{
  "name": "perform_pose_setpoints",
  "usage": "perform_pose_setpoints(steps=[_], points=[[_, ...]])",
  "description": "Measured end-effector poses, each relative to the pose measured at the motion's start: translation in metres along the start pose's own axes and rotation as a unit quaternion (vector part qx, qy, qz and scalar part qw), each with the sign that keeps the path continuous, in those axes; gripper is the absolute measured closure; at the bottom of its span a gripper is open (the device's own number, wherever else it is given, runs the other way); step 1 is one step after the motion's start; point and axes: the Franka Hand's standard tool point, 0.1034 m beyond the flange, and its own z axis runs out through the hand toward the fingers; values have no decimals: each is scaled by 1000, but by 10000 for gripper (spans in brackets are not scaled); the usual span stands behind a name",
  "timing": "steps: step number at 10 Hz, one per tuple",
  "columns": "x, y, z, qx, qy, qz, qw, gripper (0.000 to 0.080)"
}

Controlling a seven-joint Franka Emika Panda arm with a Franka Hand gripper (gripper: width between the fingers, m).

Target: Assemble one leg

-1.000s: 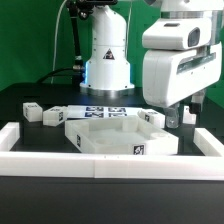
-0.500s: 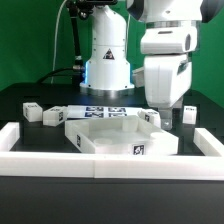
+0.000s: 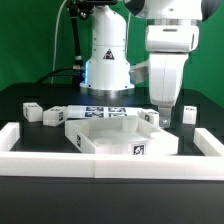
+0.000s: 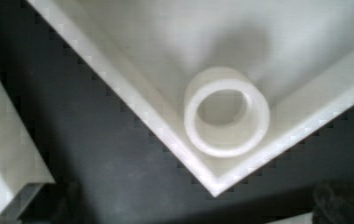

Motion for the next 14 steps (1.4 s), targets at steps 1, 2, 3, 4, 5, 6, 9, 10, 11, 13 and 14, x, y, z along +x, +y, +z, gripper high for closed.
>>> perform_pose_setpoints(steps=[1,2,3,4,5,6,9,10,11,13,14], points=[[-2,0,0,-3,-1,-19,1000,150],[-12,-5,1,-16,-1,-86,996,150],[-22,-14,0,-15,-12,-135,991,150],[-29,-15,-5,-13,-25,-189,982,150],[-33,-14,-7,-16,-41,-224,974,150],[-36,-14,-6,-18,-53,-246,968,150],[-37,-13,-5,-18,-53,-243,968,150],[-37,-13,-5,-18,-53,-243,968,150],[-38,-13,-6,-18,-53,-247,967,150],[-55,-31,-5,-11,-52,-275,960,150],[-70,-47,-3,-2,-52,-289,956,150]])
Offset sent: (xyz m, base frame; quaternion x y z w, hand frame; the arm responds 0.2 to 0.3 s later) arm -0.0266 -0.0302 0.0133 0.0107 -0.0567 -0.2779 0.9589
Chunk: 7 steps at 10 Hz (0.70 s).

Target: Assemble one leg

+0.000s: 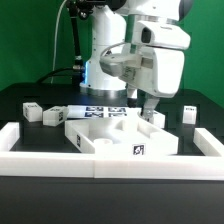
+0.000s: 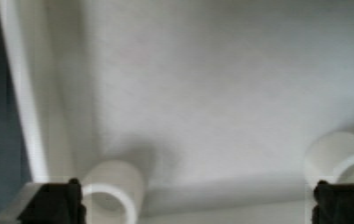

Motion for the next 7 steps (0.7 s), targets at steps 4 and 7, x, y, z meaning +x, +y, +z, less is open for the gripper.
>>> perform_pose_setpoints(steps=[4,7], points=[[-22,-40,9,26,5,-2,1000,150],[-31,-46,12,37,6,3,999,150]])
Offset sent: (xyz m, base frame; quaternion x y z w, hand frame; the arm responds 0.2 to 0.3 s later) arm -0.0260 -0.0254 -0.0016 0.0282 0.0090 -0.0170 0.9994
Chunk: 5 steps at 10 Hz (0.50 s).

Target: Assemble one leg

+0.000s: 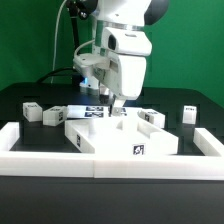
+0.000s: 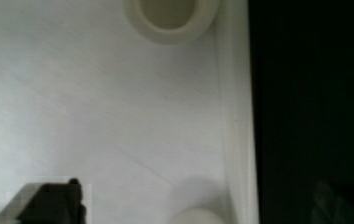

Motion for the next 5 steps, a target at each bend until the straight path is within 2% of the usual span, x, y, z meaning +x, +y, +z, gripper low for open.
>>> perform_pose_setpoints(steps=[2,3,5], points=[[0,-1,1,3,0,1,1000,150],[-1,0,2,-3,1,3,1000,150],[0,0,2,-3,1,3,1000,150]])
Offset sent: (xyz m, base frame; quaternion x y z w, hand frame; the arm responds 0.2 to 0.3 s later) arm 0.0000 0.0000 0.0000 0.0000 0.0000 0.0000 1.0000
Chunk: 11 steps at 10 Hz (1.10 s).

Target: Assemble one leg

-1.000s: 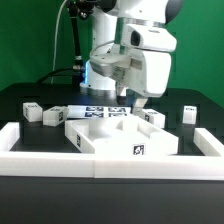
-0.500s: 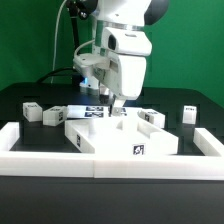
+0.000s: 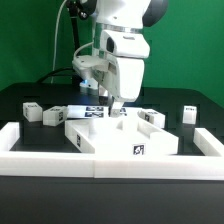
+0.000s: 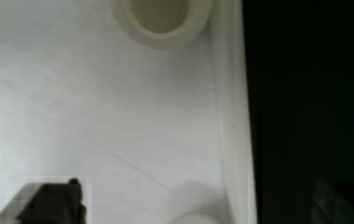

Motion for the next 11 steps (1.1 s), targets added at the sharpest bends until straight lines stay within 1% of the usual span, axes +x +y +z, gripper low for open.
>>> perform_pose_setpoints(steps=[1,2,3,4,6,7,8,9,10,11], points=[[0,-1,1,1,1,-1,1000,150],[-1,-4,10,7,8,-8,1000,150],[-1,-8,21,10,14,-14,1000,150],[0,-12,28,16,17,-13,1000,150],[3,-16,36,22,21,-13,999,150],[3,-16,36,22,21,-12,999,177],[4,-16,36,22,21,-11,999,177],[4,-16,36,22,21,-11,999,347],[4,-16,36,22,21,-11,999,347],[4,-16,36,22,21,-11,999,546]])
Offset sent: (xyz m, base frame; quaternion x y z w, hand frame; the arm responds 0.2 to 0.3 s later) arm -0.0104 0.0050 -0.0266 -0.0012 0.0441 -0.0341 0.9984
